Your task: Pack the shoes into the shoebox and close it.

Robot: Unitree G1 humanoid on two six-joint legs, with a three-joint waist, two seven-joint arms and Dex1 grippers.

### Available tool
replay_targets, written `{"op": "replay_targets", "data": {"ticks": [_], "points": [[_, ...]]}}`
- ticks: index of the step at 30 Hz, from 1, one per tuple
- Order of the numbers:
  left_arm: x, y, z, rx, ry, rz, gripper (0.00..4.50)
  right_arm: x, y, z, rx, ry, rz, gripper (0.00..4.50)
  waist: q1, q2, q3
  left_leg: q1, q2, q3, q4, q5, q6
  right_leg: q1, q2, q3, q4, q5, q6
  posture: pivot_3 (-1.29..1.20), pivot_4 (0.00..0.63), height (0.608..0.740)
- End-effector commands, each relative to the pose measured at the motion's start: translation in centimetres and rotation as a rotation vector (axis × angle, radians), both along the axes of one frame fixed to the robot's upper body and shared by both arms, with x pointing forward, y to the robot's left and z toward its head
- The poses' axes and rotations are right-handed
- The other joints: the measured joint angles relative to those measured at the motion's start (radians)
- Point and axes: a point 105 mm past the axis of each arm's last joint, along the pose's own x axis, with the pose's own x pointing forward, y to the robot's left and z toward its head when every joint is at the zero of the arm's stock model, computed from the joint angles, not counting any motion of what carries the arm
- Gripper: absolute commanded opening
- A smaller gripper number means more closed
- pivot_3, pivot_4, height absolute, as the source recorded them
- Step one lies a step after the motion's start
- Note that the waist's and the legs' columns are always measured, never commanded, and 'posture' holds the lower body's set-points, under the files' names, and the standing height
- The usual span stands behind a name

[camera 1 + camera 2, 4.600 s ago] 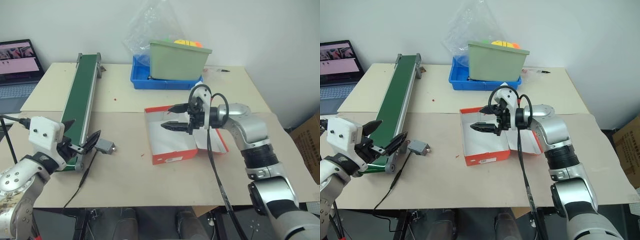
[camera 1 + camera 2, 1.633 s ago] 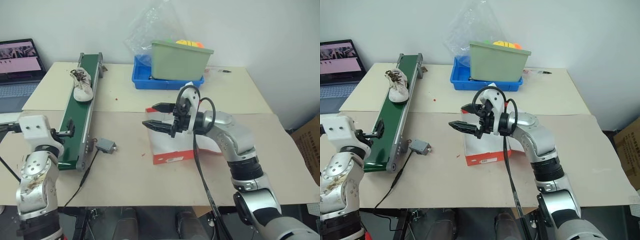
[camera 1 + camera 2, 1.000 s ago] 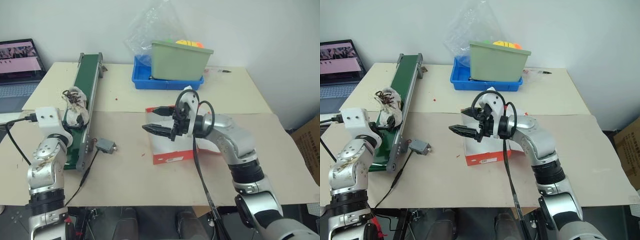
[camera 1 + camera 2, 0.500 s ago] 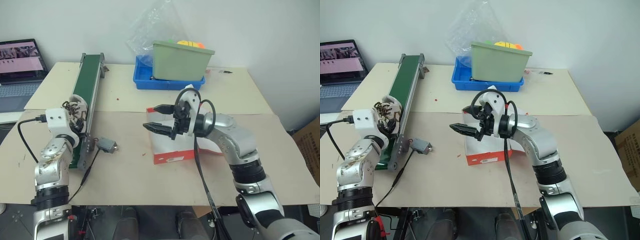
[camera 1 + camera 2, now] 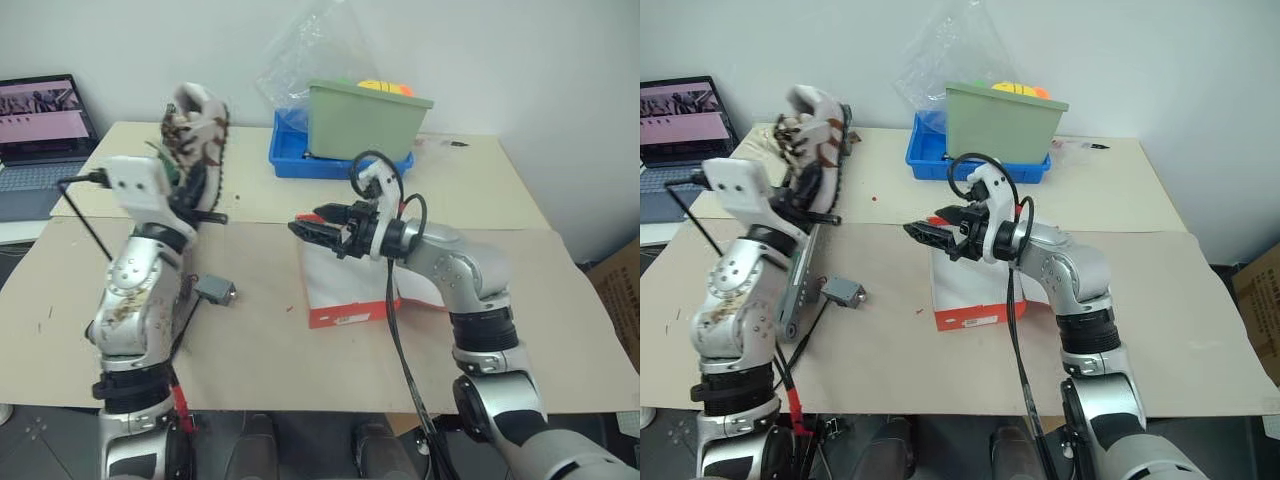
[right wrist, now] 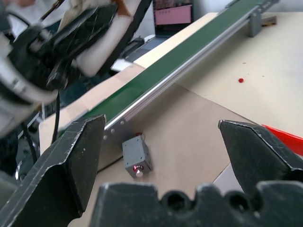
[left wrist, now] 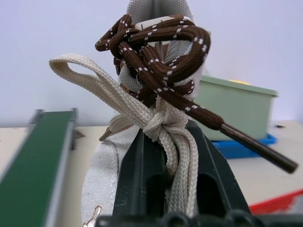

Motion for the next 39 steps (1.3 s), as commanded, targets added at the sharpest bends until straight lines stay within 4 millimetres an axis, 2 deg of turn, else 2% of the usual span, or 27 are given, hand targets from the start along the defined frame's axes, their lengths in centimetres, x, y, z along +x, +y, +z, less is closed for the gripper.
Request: {"op": "replay_targets", "data": {"ticks": [1,4,9,16,23,29,34,39], "points": [[-1.7,-3.1,1.6,0.037,-0.087,-0.101,0.28,0.7,-0.7,2.7,0.12,0.002,-0.041,4.5,-0.004,0.0,0.0,0.0,0.0,0.0,0.0,0.0,0.0,0.0,0.0,0.0,0.0,0.0,0.0,0.0,0.15,0.74],[-2.5,-4.9,1.1,0.055,-0.08,-0.161,0.28,1.0,-1.0,3.5,0.177,0.037,-0.047,4.5,-0.009,0.0,0.0,0.0,0.0,0.0,0.0,0.0,0.0,0.0,0.0,0.0,0.0,0.0,0.0,0.0,0.15,0.74],[-3.3,-6.5,0.2,0.079,-0.065,-0.216,0.28,1.1,-1.2,4.2,0.242,0.074,-0.043,4.5,-0.014,0.0,0.0,0.0,0.0,0.0,0.0,0.0,0.0,0.0,0.0,0.0,0.0,0.0,0.0,0.0,0.15,0.74],[-3.6,-6.6,-0.9,0.108,-0.054,-0.227,0.28,0.7,-1.3,5.7,0.332,0.114,-0.001,4.5,-0.014,0.0,0.0,0.0,0.0,0.0,0.0,0.0,0.0,0.0,0.0,0.0,0.0,0.0,0.0,0.0,0.15,0.74],[-2.8,-6.2,-1.6,0.13,-0.059,-0.232,0.28,-1.9,-1.5,7.8,0.429,0.175,0.201,4.5,-0.012,0.001,0.0,0.0,0.0,0.0,0.0,0.0,0.0,0.0,0.0,0.0,0.0,0.0,0.0,0.0,0.15,0.74],[-2.0,-5.0,-1.9,0.158,-0.064,-0.213,0.28,-2.6,-2.0,7.8,0.384,0.179,0.224,4.5,-0.014,0.002,0.001,0.0,0.0,0.0,0.0,0.0,0.0,0.0,0.0,0.0,0.0,0.0,0.0,0.0,0.15,0.74],[-2.6,-7.3,-1.8,0.138,-0.076,-0.26,0.28,-2.2,-1.7,8.0,0.378,0.164,0.198,4.5,-0.015,0.002,0.001,0.0,0.0,0.0,0.0,0.0,0.0,0.0,0.0,0.0,-0.001,0.0,0.0,0.0,0.15,0.74],[-3.2,-8.0,-1.1,0.135,-0.093,-0.274,0.28,-1.8,-1.7,7.5,0.372,0.17,0.173,4.5,-0.014,0.002,0.001,0.0,0.0,-0.001,0.0,0.0,0.0,0.0,0.0,0.0,0.0,0.0,0.0,0.0,0.15,0.74]]}}
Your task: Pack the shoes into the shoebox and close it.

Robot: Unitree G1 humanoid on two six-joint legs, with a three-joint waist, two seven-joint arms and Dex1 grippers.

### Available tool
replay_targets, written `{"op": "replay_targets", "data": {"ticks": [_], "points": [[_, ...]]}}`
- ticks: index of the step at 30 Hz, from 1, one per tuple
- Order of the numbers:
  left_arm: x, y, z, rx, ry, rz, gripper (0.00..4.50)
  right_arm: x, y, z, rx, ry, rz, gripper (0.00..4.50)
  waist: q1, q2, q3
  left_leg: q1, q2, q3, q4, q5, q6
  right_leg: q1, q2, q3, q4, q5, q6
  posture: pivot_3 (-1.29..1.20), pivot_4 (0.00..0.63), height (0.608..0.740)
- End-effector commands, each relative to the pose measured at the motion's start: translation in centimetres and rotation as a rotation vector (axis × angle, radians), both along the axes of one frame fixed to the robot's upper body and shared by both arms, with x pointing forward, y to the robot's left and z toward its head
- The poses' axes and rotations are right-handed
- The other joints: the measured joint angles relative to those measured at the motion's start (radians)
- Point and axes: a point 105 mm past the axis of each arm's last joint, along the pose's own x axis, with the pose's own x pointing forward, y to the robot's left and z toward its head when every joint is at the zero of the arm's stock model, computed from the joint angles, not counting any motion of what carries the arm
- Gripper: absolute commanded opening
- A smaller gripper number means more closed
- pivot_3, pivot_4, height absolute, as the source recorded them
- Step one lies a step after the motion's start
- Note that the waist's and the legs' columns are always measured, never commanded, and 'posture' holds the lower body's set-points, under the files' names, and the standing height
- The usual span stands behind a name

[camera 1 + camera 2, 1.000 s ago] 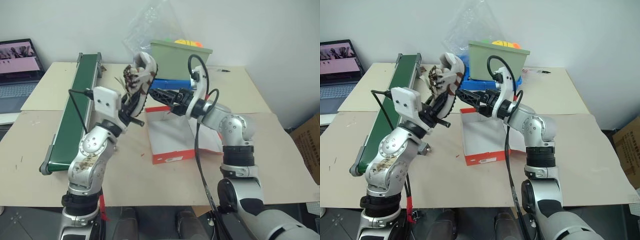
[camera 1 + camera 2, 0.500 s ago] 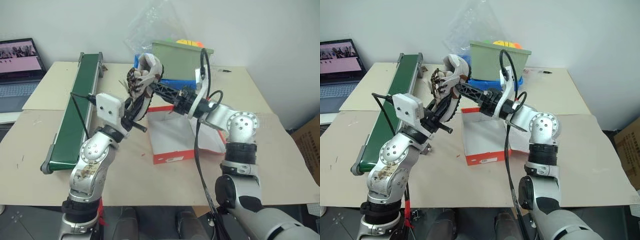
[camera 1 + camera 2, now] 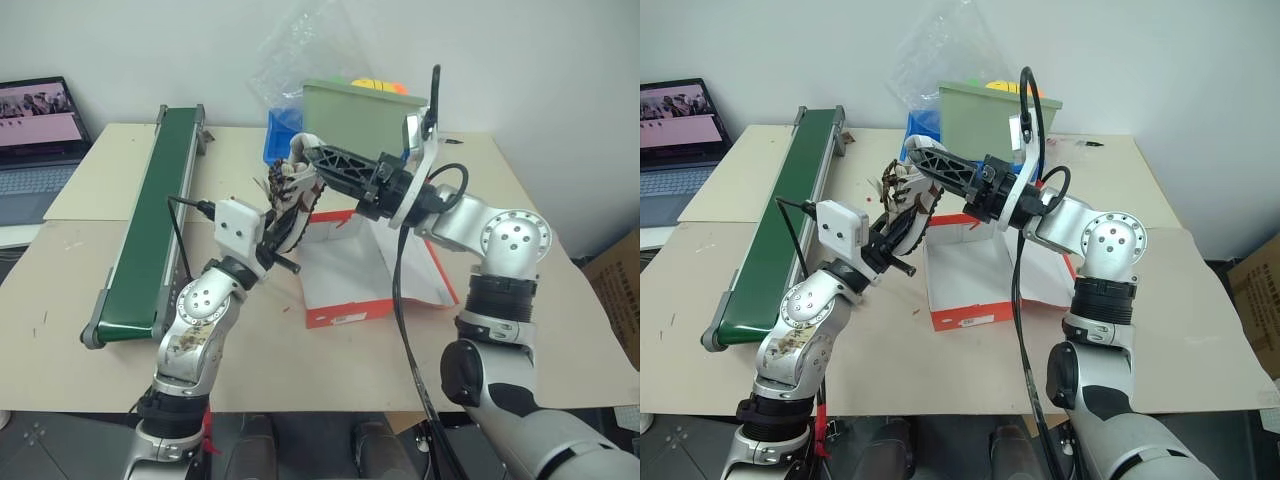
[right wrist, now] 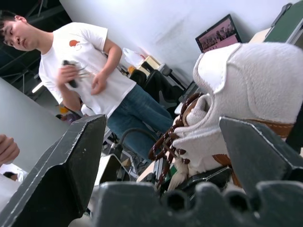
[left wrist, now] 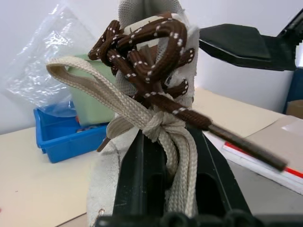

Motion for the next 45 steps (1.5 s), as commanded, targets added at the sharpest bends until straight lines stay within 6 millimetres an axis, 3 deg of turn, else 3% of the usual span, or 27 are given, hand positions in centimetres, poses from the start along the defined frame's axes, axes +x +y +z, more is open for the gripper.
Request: {"op": "replay_targets", "data": {"ticks": [1,11,24,38,45], "points": [[-1.4,-1.0,2.6,-0.001,-0.096,-0.041,0.28,-0.2,0.1,1.2,0.007,-0.056,-0.006,4.5,0.0,0.0,0.0,0.0,0.0,0.0,0.0,0.0,0.0,0.0,0.0,0.0,0.0,0.0,0.0,0.0,0.15,0.74],[-1.0,2.7,4.3,0.048,-0.137,0.06,0.28,0.5,-1.6,0.6,-0.04,-0.051,-0.023,4.5,0.0,0.0,0.0,0.0,0.0,0.0,0.0,0.0,0.0,0.0,0.0,0.0,0.0,0.0,0.0,0.0,0.15,0.74],[-2.1,-0.3,4.3,-0.001,-0.124,-0.004,0.28,1.3,-1.1,0.7,-0.047,-0.078,-0.043,4.5,0.0,0.0,0.0,0.0,0.0,0.0,0.0,0.0,0.0,0.0,0.0,0.0,-0.001,0.0,0.0,0.0,0.15,0.74],[-2.7,-1.3,1.4,0.014,-0.061,-0.01,0.28,2.0,-0.6,1.5,-0.025,-0.095,-0.042,4.5,0.001,0.0,0.0,0.0,0.0,0.0,0.0,0.0,0.0,0.0,0.0,0.0,-0.001,0.0,0.0,0.0,0.15,0.74],[-2.5,-2.2,2.8,0.029,-0.111,-0.033,0.28,2.1,0.1,0.8,-0.057,-0.099,-0.048,4.5,0.001,0.0,0.0,0.0,0.0,0.0,0.0,0.0,0.0,0.0,0.0,0.0,-0.001,0.0,0.0,0.0,0.15,0.74]]}}
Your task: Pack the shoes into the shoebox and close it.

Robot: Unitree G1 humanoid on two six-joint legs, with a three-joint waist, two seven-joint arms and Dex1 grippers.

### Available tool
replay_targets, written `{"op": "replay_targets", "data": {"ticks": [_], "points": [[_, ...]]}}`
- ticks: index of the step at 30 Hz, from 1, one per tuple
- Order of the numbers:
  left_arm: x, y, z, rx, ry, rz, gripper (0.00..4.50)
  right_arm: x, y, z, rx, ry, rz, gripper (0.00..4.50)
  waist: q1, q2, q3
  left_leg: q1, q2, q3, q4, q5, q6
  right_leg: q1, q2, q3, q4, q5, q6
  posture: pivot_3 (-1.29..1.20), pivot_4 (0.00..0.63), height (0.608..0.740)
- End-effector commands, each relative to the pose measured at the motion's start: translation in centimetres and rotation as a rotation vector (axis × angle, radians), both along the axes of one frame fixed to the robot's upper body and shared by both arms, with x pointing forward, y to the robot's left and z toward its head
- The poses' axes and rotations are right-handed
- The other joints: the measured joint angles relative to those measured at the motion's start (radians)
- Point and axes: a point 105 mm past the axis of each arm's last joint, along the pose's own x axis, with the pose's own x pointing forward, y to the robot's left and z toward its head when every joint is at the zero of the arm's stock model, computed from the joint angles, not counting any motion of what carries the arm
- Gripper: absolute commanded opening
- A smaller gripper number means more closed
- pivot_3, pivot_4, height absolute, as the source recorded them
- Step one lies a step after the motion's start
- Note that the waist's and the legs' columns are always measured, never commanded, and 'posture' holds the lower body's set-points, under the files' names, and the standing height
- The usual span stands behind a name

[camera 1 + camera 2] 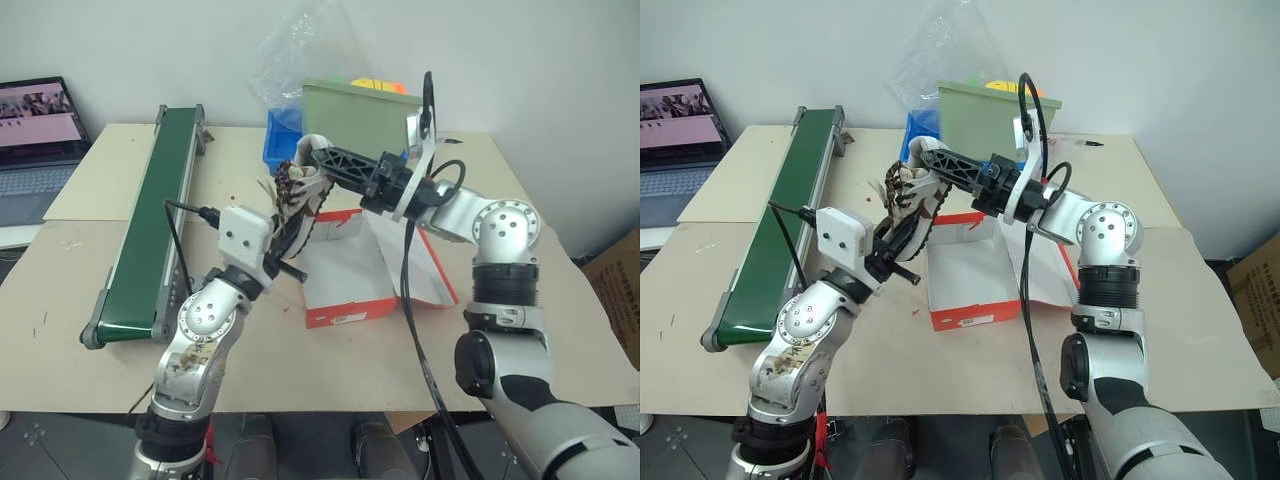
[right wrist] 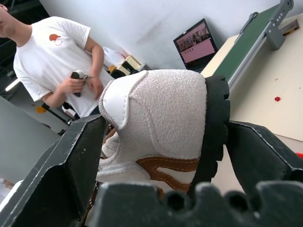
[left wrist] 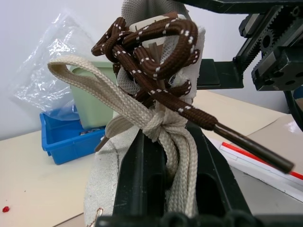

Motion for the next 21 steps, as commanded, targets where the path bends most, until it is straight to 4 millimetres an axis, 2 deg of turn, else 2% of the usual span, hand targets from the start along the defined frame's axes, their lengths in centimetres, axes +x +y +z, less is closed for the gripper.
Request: {"op": "replay_targets", "data": {"ticks": [1,6,10,11,16,21], "points": [[-0.5,-1.2,2.2,0.002,-0.09,-0.05,0.28,-0.5,0.8,1.8,0.013,-0.083,0.016,4.5,0.0,0.0,0.0,0.0,0.0,0.0,0.0,0.0,0.0,0.0,0.0,0.0,0.0,0.0,0.0,0.0,0.15,0.74],[-0.5,-1.2,3.2,-0.004,-0.116,-0.049,0.28,-0.3,1.1,1.2,-0.003,-0.08,0.001,4.5,0.0,0.0,0.0,0.0,0.0,0.0,0.0,0.0,0.0,0.0,0.0,0.0,0.0,0.0,0.0,0.0,0.15,0.74],[-0.5,-1.3,3.3,-0.005,-0.117,-0.049,0.25,0.1,1.0,1.1,0.006,-0.073,-0.015,3.59,0.0,0.0,0.0,0.0,0.0,0.0,0.0,0.0,0.0,0.0,0.0,0.0,0.0,0.0,0.0,0.0,0.15,0.74],[-0.5,-1.2,3.3,-0.005,-0.116,-0.047,0.25,0.2,0.9,1.2,0.009,-0.074,-0.019,3.16,0.0,0.0,0.0,0.0,0.0,0.0,0.0,0.0,0.0,0.0,0.0,0.0,0.0,0.0,0.0,0.0,0.15,0.74],[-0.4,-1.0,3.2,-0.007,-0.111,-0.04,0.25,0.3,0.9,1.3,0.014,-0.079,-0.02,1.88,0.0,0.0,0.0,0.0,0.0,0.0,0.0,0.0,0.0,0.0,0.0,0.0,0.0,0.0,0.0,0.0,0.15,0.74],[-0.3,-0.5,3.2,-0.069,-0.08,-0.038,0.25,0.4,0.9,1.5,0.018,-0.086,-0.022,1.13,-0.001,0.0,0.0,0.0,0.0,0.0,0.0,0.0,0.0,0.0,0.0,0.0,0.0,0.0,0.0,0.0,0.15,0.74]]}}
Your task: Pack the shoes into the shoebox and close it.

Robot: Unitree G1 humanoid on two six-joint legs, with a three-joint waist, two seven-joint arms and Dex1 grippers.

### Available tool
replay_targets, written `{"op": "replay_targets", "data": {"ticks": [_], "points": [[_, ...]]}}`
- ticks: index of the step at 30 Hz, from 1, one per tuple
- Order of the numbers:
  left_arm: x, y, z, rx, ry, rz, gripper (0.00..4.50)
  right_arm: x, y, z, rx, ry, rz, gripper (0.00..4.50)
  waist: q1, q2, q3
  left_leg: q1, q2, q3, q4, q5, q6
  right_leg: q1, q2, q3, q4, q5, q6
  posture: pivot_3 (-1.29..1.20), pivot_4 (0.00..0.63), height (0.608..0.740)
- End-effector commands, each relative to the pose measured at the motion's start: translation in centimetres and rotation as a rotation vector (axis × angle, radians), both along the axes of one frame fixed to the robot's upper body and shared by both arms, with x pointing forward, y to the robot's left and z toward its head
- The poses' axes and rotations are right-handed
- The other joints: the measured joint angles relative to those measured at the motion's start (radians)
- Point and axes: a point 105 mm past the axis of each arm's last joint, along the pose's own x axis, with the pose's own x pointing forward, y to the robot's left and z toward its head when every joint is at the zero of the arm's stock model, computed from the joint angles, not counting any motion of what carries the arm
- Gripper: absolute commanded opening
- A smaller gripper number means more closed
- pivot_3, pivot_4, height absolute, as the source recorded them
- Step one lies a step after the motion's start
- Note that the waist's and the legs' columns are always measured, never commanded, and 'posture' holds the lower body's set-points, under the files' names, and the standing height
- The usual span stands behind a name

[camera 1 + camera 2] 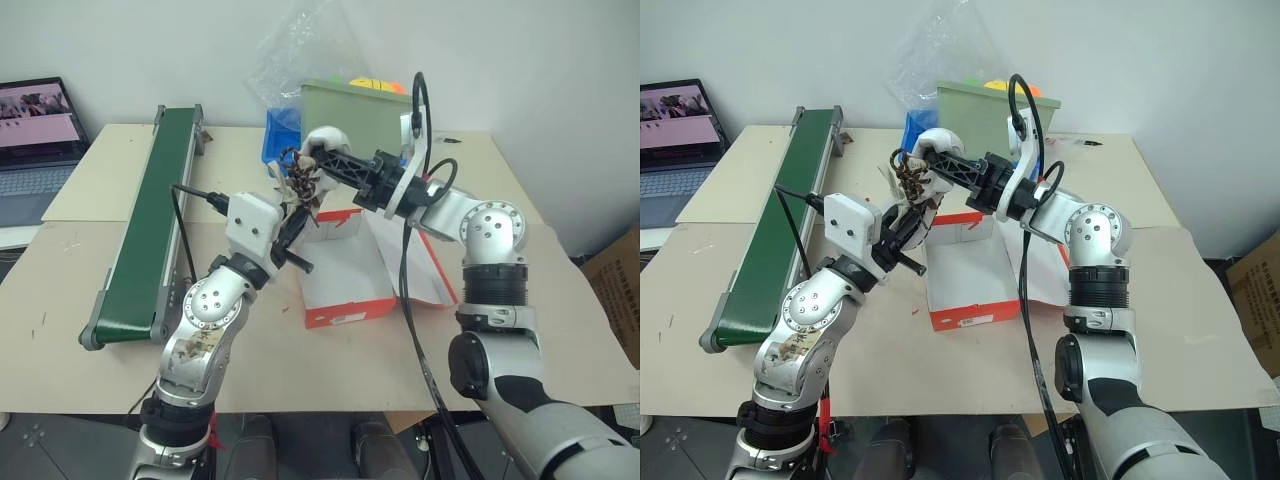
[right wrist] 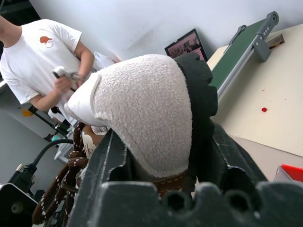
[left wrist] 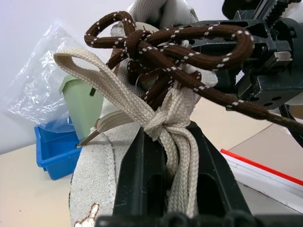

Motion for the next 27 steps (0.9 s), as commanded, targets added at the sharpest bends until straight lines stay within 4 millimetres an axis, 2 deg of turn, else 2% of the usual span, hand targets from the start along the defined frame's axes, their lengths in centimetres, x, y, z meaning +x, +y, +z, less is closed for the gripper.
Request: {"op": "replay_targets", "data": {"ticks": [1,4,8,10,16,18,22,27], "points": [[-0.9,0.1,2.4,-0.088,-0.065,-0.035,0.25,-0.3,0.3,1.6,0.027,-0.057,0.021,1.06,0.0,0.0,0.0,0.0,0.0,0.0,0.0,0.0,0.0,0.0,0.0,0.0,0.0,0.0,0.0,0.0,0.15,0.74],[-0.8,1.2,2.5,-0.117,-0.048,0.002,0.25,-0.1,0.1,1.6,0.015,-0.059,0.002,0.89,0.0,0.0,0.0,0.0,0.0,0.0,0.0,0.0,0.0,0.0,0.0,0.0,0.0,0.0,0.0,0.0,0.15,0.74],[-1.1,4.4,2.6,-0.165,-0.031,0.088,1.61,0.7,-0.6,1.7,-0.005,-0.069,-0.035,0.88,-0.004,0.0,0.0,0.0,0.0,0.0,0.0,0.0,0.0,0.0,0.0,0.0,0.0,0.0,0.0,0.0,0.15,0.74],[-1.4,5.1,2.7,-0.17,-0.027,0.101,2.41,1.0,-0.9,1.9,-0.011,-0.075,-0.048,0.88,-0.004,0.0,0.0,0.0,0.0,0.0,0.0,0.0,0.0,0.0,0.0,0.0,0.0,0.0,0.0,0.0,0.15,0.74],[-3.0,6.9,3.0,-0.176,-0.006,0.122,4.45,2.5,-2.2,2.2,-0.076,-0.111,-0.098,0.88,0.002,0.0,0.0,0.0,0.0,0.0,0.0,0.0,0.0,0.0,0.0,0.0,0.0,0.0,0.0,0.0,0.15,0.74],[-3.6,7.5,3.1,-0.155,-0.005,0.133,4.45,2.9,-2.5,1.8,-0.165,-0.133,-0.1,0.88,0.001,0.0,0.001,0.0,0.0,0.0,0.0,0.0,0.0,0.0,0.0,0.0,-0.001,0.0,0.0,0.0,0.15,0.74],[-3.8,8.9,3.1,-0.14,-0.005,0.203,4.45,4.4,-2.5,-0.2,-0.448,-0.134,-0.14,0.88,-0.005,0.001,0.001,0.0,0.0,0.0,0.0,0.0,0.0,0.0,0.0,0.0,-0.001,0.0,0.0,0.0,0.15,0.74],[-3.6,8.0,2.1,-0.134,0.016,0.221,4.45,4.6,-1.3,0.3,-0.598,-0.131,-0.111,0.88,-0.013,0.002,0.003,0.0,0.0,0.0,-0.001,0.0,0.0,0.0,0.0,0.0,-0.002,0.0,0.0,0.0,0.15,0.74]]}}
